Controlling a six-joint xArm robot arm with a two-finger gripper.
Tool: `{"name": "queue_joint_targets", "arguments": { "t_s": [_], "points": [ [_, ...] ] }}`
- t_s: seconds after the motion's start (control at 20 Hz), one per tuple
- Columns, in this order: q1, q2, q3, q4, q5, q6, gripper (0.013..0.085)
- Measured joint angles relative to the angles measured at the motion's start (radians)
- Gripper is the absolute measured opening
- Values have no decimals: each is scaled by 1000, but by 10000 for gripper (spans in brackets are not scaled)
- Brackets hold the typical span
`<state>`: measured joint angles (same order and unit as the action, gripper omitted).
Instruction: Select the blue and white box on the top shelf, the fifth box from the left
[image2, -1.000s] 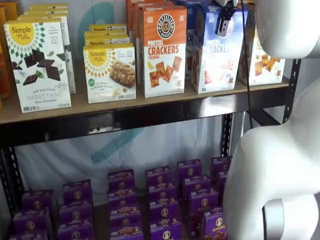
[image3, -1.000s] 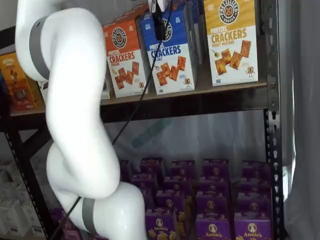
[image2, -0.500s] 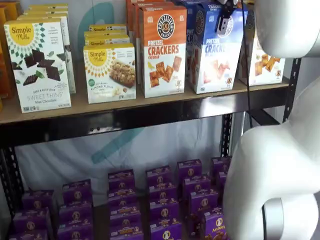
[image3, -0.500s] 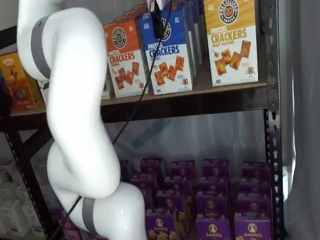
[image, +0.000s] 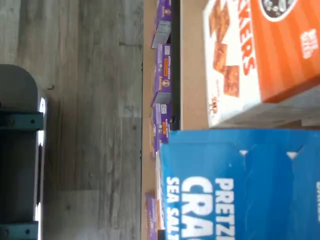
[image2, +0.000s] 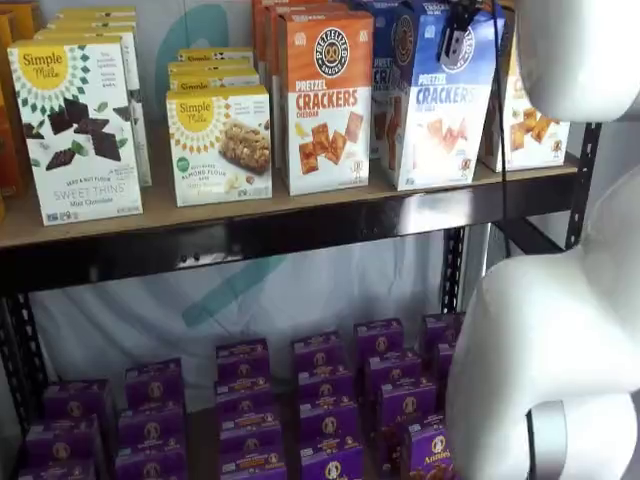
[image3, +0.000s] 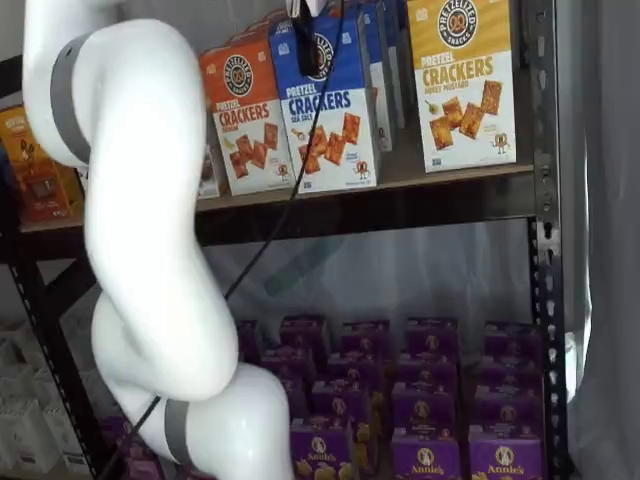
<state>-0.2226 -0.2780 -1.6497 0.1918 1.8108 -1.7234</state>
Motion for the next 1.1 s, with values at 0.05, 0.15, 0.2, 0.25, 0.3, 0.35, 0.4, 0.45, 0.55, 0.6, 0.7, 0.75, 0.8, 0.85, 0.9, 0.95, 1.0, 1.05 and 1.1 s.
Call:
{"name": "queue_joint_targets", "arguments": {
  "t_s": [0.05,0.15,0.2,0.25,0.3,0.35,0.4,0.45,0.55,0.6,0.7,0.75,0.8,0.85,0.9,0.95,1.0,1.05,1.1],
  "points": [
    [-2,-10,8,2,5,-1,530],
    [-7,-33,26,5,16,-4,530],
    [-10,-46,36,6,23,-5,530],
    [-11,-57,45,6,28,-7,530],
    [-15,-69,53,5,38,-9,530],
    [-18,-80,61,4,44,-13,530],
    [-21,-93,70,2,46,-16,530],
    [-24,-104,79,0,49,-18,530],
    [-29,-128,99,-3,53,-25,530],
    [-32,-139,110,-5,54,-28,530],
    [-35,-156,126,-9,55,-32,530],
    [-36,-165,135,-12,55,-35,530],
    [-38,-175,146,-14,54,-38,530],
    [-40,-183,154,-15,53,-41,530],
    [-42,-190,162,-17,52,-43,530],
    [-44,-196,170,-18,51,-46,530],
    [-46,-202,177,-19,50,-48,530],
    [-48,-209,186,-21,48,-51,530],
    [-50,-215,193,-22,47,-53,530]
  ]
}}
